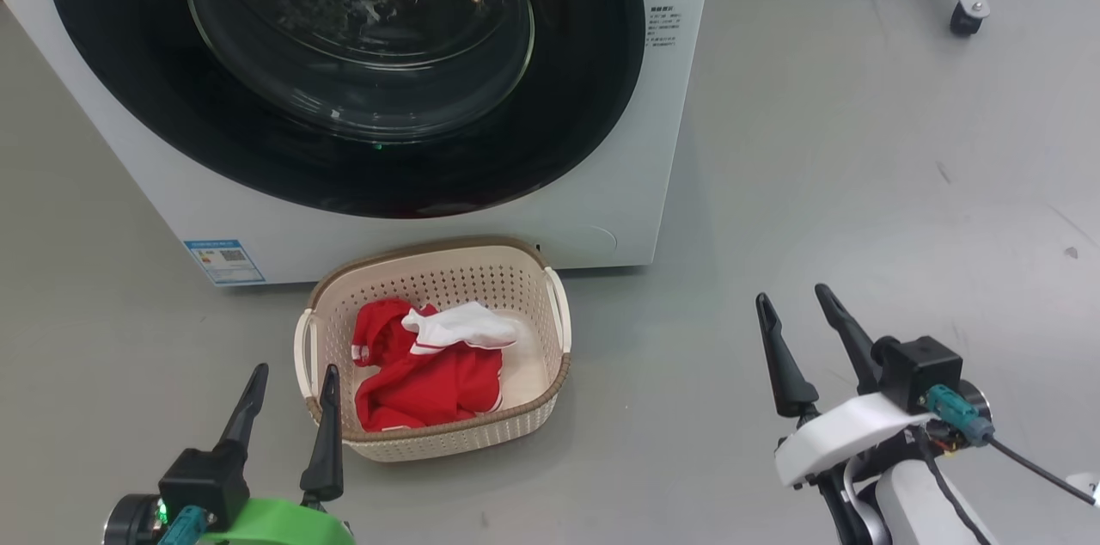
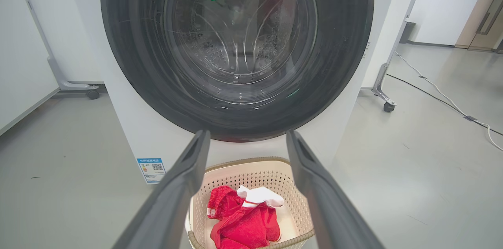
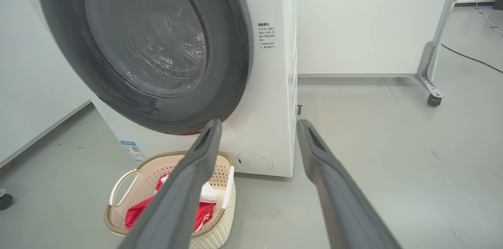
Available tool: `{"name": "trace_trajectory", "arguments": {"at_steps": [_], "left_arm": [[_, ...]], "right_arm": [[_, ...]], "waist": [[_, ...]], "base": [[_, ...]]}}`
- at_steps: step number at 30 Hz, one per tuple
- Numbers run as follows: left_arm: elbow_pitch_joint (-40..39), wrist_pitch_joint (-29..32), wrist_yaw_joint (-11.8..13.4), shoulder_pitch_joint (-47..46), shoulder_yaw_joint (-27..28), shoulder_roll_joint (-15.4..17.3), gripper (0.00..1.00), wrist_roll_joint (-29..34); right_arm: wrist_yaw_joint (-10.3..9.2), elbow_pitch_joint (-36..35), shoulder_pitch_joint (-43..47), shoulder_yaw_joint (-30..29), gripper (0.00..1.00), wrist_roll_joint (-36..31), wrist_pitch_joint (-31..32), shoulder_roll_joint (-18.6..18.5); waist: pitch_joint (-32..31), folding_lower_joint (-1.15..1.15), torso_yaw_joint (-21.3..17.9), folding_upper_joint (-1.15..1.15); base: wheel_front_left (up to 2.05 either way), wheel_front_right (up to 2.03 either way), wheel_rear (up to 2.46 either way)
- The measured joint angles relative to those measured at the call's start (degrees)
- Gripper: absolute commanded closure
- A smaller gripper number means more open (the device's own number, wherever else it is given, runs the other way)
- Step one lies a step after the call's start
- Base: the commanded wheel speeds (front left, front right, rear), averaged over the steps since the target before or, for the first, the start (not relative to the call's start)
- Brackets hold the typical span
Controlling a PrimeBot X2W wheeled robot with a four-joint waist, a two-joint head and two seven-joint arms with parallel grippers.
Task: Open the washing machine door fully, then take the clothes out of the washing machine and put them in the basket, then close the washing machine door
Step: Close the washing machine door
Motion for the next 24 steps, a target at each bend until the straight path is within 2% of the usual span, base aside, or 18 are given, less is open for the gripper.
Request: {"name": "trace_trajectory", "arguments": {"at_steps": [24], "left_arm": [[-1.98, 1.82, 0.68, 3.20, -0.20, 0.11, 0.00, -0.25]], "right_arm": [[-2.21, -4.99, 6.99, 0.04, 0.00, 0.09, 0.00, 0.37]], "waist": [[-2.76, 0.00, -1.69, 0.00]], "base": [[0.00, 0.00, 0.00]]}}
